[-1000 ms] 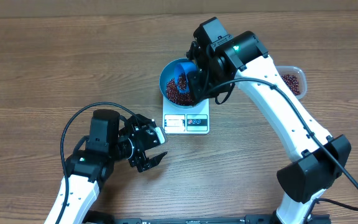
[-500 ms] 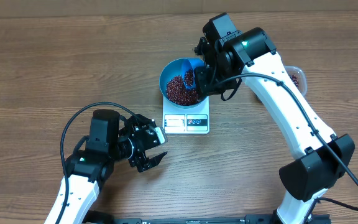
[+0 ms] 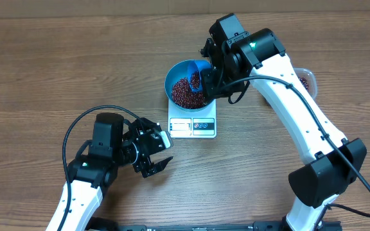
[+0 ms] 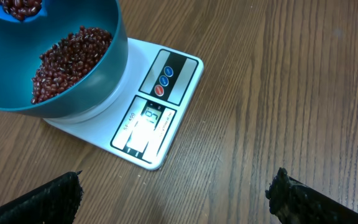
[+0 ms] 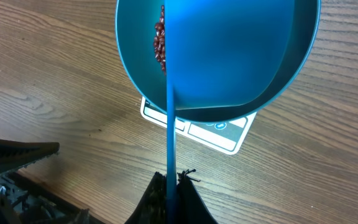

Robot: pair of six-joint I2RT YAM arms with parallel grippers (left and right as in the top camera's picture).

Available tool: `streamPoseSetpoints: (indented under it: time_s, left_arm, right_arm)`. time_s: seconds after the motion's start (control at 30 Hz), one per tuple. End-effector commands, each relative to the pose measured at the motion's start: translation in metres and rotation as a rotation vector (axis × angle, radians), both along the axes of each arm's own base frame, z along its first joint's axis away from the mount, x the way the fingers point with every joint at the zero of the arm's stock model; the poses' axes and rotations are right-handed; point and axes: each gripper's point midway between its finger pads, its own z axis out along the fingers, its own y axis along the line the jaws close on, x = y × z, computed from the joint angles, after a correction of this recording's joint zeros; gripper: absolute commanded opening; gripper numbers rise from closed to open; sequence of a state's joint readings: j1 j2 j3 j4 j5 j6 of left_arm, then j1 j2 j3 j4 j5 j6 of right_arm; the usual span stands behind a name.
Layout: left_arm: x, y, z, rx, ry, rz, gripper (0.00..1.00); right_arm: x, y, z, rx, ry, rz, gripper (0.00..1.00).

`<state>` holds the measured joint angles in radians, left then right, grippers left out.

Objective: Scoop item into bowl and weigh 150g on scale

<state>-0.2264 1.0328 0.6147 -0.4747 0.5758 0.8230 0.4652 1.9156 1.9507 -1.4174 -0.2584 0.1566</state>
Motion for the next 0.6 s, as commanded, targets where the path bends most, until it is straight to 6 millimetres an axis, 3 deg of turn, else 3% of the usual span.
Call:
streamPoseSetpoints:
  time_s: [0.0, 0.57]
  left_arm:
    - [-0.0016, -0.0009, -0.0023, -0.002, 0.002, -0.018, 0.99]
    - [-0.0016, -0.0009, -0.0023, -0.002, 0.002, -0.018, 0.99]
  right_arm:
    - [0.0017, 0.0010, 0.0233, 0.035, -0.059, 0.000, 0.04]
    - [0.0056, -0.0057, 0.0213, -0.003, -0.074, -0.024, 0.04]
